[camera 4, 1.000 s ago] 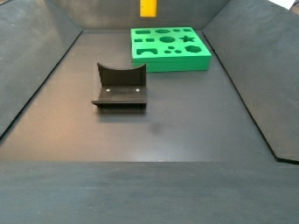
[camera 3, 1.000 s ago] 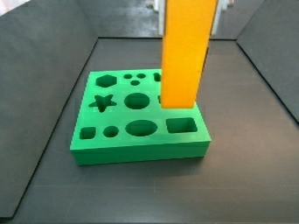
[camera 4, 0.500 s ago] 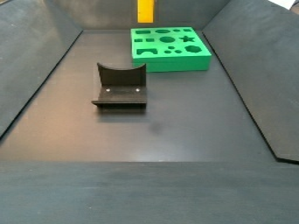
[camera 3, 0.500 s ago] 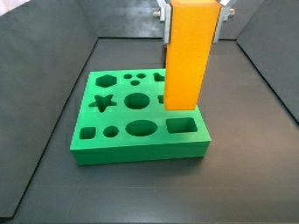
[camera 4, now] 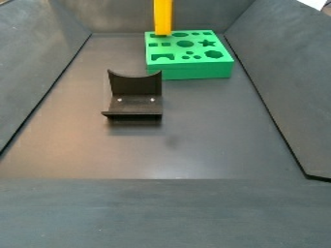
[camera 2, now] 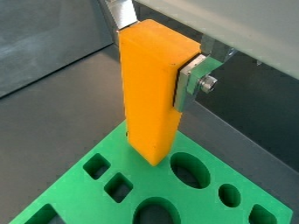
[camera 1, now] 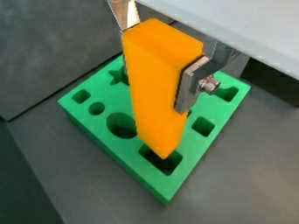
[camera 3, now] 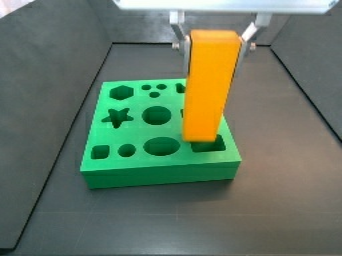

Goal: Insert the rectangle object.

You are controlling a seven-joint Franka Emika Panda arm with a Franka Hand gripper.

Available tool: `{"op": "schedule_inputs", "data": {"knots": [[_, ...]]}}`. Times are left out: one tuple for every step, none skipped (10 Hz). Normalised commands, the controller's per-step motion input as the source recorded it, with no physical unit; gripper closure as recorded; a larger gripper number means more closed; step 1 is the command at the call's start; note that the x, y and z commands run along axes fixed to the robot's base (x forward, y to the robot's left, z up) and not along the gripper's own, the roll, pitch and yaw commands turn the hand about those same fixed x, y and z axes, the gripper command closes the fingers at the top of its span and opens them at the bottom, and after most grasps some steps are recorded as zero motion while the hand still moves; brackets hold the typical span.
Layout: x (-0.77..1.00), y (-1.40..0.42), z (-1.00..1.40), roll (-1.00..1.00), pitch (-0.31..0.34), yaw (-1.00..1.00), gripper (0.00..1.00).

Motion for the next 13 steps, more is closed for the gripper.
{"op": "schedule_inputs", "data": {"knots": [[0.42,-0.23,-0.23,0.13,0.029,0.19,1.0],[0.58,-0.11,-0.12,0.23,0.084,0.14,1.0],[0.64,-0.03,-0.11,0.26,0.113,0.11,1.0],[0.54,0.0,-0.15,0.25,0.103,0.09,1.0],[0.29,0.0,-0.3,0.19,0.044,0.15,1.0],[0.03,0.0,-0.34,0.11,0.001,0.1,1.0],[-0.06,-0.06,-0.27,0.0,0.0,0.07,1.0],[-0.09,-0.14,-0.22,-0.02,0.0,0.12,1.0],[-0.02,-0.11,-0.23,-0.07,0.0,0.14,1.0],[0.0,-0.1,-0.28,-0.02,0.0,0.17,1.0],[0.0,-0.08,-0.32,0.0,0.0,0.22,1.0],[0.01,0.0,-0.39,-0.02,0.0,0.18,1.0],[0.01,0.0,-0.38,-0.03,0.0,0.07,1.0]]}}
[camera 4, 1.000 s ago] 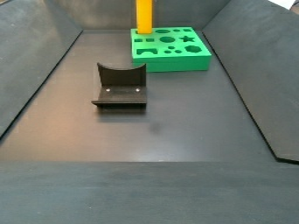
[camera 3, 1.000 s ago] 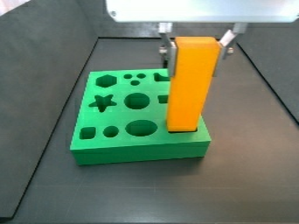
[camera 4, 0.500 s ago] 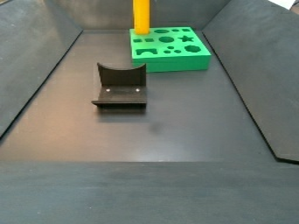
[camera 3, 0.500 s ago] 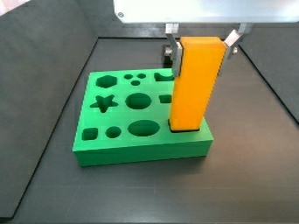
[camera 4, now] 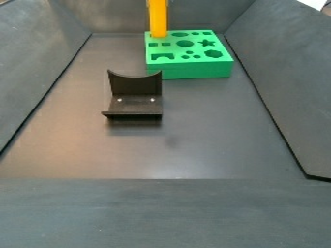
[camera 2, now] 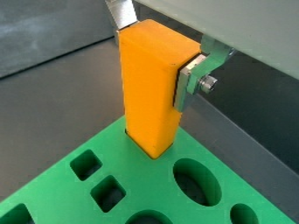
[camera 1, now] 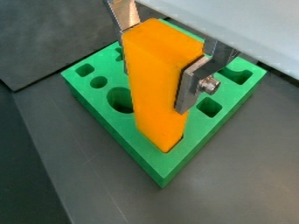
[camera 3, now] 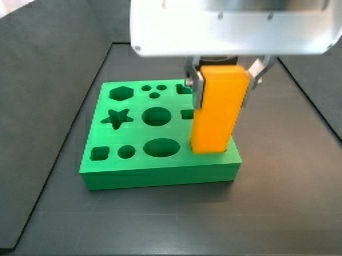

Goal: Insert the rectangle object.

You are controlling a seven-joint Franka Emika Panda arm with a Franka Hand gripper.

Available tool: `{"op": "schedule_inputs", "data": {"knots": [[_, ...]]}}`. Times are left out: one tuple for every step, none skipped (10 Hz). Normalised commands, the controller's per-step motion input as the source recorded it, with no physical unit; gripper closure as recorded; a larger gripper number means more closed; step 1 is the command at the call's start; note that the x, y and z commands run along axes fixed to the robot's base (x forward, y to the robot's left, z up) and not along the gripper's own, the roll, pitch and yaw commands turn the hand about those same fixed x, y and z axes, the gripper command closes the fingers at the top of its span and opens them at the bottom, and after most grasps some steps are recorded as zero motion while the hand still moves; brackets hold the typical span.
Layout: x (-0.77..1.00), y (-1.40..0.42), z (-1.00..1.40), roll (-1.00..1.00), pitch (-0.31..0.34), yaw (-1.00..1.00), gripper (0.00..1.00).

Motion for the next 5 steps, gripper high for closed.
{"op": "schedule_inputs", "data": {"knots": [[0.01,-0.01,-0.4,-0.05,0.0,0.0,1.0],[0.02,-0.1,-0.49,0.0,0.0,0.0,1.0],[0.0,-0.11,-0.54,0.01,-0.013,0.0,1.0],[0.0,0.0,-0.29,-0.07,-0.016,0.0,1.0],[0.01,-0.05,0.0,0.02,0.013,0.0,1.0]]}}
